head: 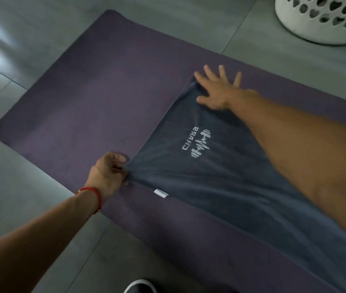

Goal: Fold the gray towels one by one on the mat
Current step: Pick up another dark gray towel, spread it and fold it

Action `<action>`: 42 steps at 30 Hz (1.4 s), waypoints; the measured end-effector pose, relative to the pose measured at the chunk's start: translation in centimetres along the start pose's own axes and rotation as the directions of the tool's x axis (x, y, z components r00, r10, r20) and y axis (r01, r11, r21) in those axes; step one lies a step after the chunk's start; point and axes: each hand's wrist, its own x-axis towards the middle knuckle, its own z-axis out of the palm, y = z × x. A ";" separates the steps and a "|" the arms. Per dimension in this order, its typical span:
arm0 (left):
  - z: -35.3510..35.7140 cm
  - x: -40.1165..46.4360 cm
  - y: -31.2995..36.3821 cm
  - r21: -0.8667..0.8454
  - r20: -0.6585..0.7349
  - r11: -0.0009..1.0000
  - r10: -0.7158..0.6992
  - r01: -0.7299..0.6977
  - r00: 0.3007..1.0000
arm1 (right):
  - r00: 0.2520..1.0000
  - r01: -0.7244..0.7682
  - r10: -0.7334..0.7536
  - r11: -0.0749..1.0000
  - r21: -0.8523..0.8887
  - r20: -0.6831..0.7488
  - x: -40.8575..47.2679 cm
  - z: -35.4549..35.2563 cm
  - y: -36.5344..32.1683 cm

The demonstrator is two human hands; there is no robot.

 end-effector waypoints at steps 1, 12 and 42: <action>0.1 0.2 -0.1 0.003 0.002 1.000 -0.023 0.023 1.000 | 1.000 0.017 -0.017 1.000 -0.003 -0.021 -1.3 1.3 -0.6; 4.7 -5.2 3.9 0.591 0.580 0.043 0.671 -0.805 0.462 | 0.896 0.025 0.023 0.995 0.101 -0.444 -30.8 15.0 3.3; 13.7 -7.7 4.7 0.243 0.817 -0.430 0.574 -0.869 -0.056 | 0.800 -0.247 0.217 0.969 0.023 -0.560 -47.5 24.3 9.7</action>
